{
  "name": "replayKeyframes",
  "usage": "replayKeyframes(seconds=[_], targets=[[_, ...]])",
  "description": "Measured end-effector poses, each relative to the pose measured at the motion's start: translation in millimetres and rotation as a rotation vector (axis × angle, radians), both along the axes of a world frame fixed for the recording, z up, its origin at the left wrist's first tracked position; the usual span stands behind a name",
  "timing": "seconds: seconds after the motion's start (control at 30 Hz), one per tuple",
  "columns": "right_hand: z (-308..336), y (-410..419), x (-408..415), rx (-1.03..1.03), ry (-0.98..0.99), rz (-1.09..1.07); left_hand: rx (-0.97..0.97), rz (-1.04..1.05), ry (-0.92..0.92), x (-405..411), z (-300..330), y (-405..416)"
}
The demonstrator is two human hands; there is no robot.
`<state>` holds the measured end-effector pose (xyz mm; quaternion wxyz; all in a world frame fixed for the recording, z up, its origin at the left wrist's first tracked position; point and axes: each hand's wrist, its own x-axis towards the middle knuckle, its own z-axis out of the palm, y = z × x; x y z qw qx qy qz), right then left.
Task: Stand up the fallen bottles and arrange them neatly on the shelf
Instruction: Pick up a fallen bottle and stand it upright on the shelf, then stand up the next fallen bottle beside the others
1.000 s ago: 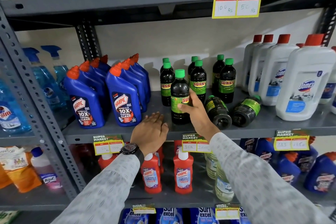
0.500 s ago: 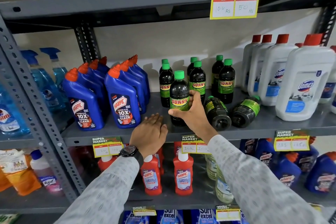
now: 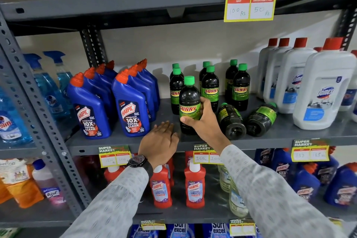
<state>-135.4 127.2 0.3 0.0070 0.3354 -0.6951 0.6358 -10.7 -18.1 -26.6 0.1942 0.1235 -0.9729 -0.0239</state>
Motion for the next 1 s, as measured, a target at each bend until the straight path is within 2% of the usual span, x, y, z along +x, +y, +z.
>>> replayKeyframes(seconds=[0.13, 0.2, 0.3, 0.37, 0.43, 0.53, 0.63, 0.7, 0.8, 0.9, 1.0], targets=[[6, 6, 14, -0.073, -0.028, 0.033, 0.034, -0.001, -0.038, 1, 3, 2], [11, 14, 25, -0.152, 0.029, -0.058, 0.054, -0.01, -0.07, -2, 5, 2], [37, 33, 30, -0.239, 0.242, -0.298, 0.119, 0.009, -0.141, -9, 15, 0], [62, 46, 15, -0.1, 0.396, -0.485, 0.121, -0.003, -0.182, -15, 21, -3], [86, 58, -3, 0.253, 0.43, -0.586, 0.072, -0.009, -0.183, -18, 22, -4], [100, 66, -25, 0.814, 0.304, -0.529, -0.024, 0.002, -0.204, -16, 17, 0], [97, 62, -40, 1.136, 0.211, -0.423, -0.04, 0.0, -0.206, -15, 15, 1], [94, 58, -45, 1.187, 0.157, -0.389, 0.018, 0.033, -0.182, -14, 19, 4], [92, 54, -50, 1.189, 0.093, -0.374, -0.011, 0.014, -0.178, -14, 14, 4], [92, 54, -51, 1.134, 0.05, -0.387, 0.059, 0.045, -0.165, -14, 14, 2], [94, 59, -54, 1.015, 0.033, -0.385, 0.039, 0.023, -0.167, -15, 16, 2]])
